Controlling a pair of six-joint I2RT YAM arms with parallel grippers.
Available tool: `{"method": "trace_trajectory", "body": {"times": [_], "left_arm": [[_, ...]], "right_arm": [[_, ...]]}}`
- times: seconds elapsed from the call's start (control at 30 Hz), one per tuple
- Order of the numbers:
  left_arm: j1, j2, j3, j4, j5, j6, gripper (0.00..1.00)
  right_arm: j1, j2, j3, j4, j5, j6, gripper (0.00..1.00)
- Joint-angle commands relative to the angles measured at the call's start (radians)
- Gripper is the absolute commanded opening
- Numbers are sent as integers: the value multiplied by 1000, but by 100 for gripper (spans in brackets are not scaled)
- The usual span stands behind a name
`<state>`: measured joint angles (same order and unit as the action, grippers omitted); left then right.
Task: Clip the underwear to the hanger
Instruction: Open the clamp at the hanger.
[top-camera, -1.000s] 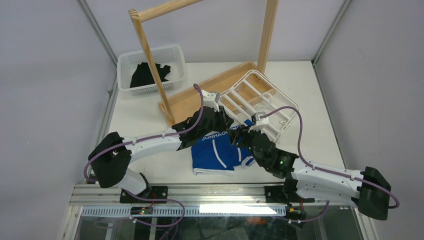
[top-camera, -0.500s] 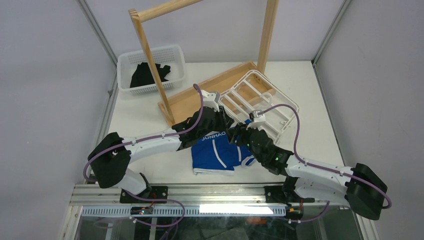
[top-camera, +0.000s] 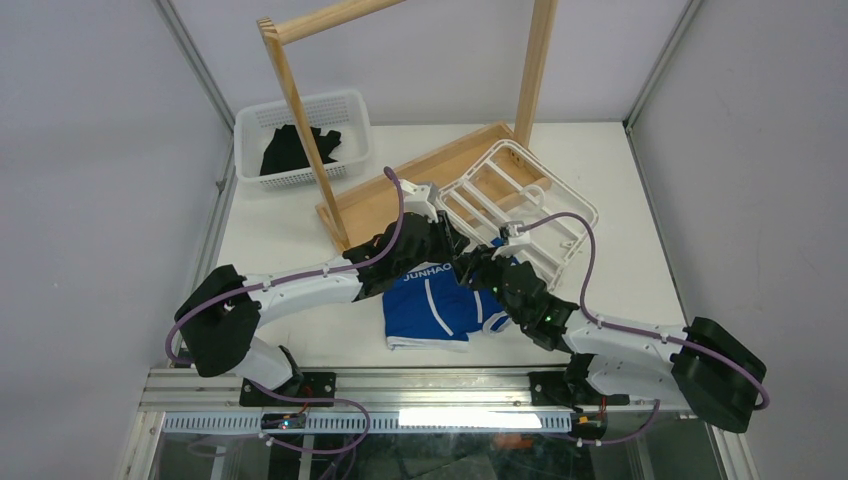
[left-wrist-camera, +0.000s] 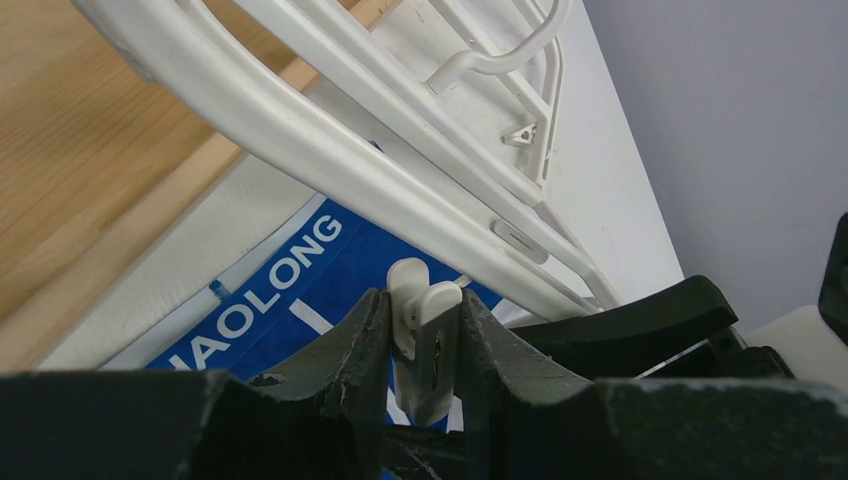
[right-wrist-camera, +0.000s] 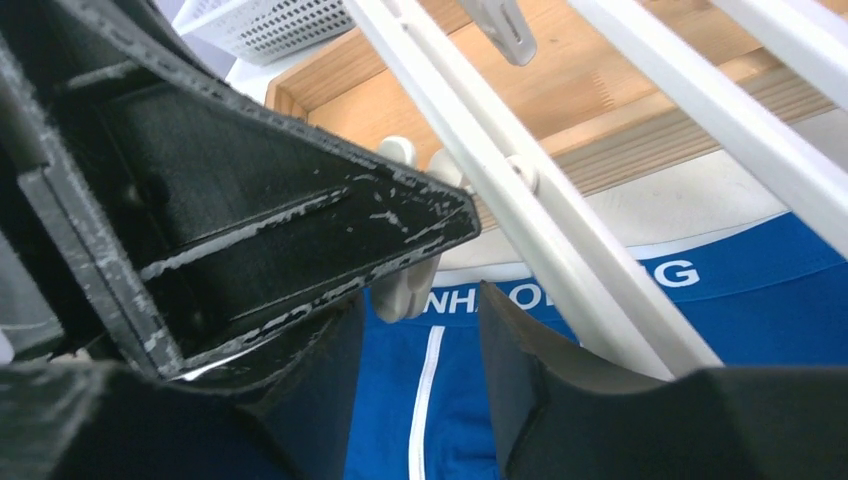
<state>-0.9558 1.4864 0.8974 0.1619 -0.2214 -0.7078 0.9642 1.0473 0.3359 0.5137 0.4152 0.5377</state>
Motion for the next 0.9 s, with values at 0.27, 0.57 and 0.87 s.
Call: {"method": "trace_trajectory", "body": {"times": [0.27,0.57,0.87], "left_arm": [[-20,-39,17,58,66,-19,4],[-18,-39,7,96,99,-3,33],[-1,-25,-32,140,124,9,63]], "right_arm": [[-18,-26,-34,156,102,3,8],[-18,-47,-53,133,98,5,0],[-18,-59,-72,135,80,5,0]]}}
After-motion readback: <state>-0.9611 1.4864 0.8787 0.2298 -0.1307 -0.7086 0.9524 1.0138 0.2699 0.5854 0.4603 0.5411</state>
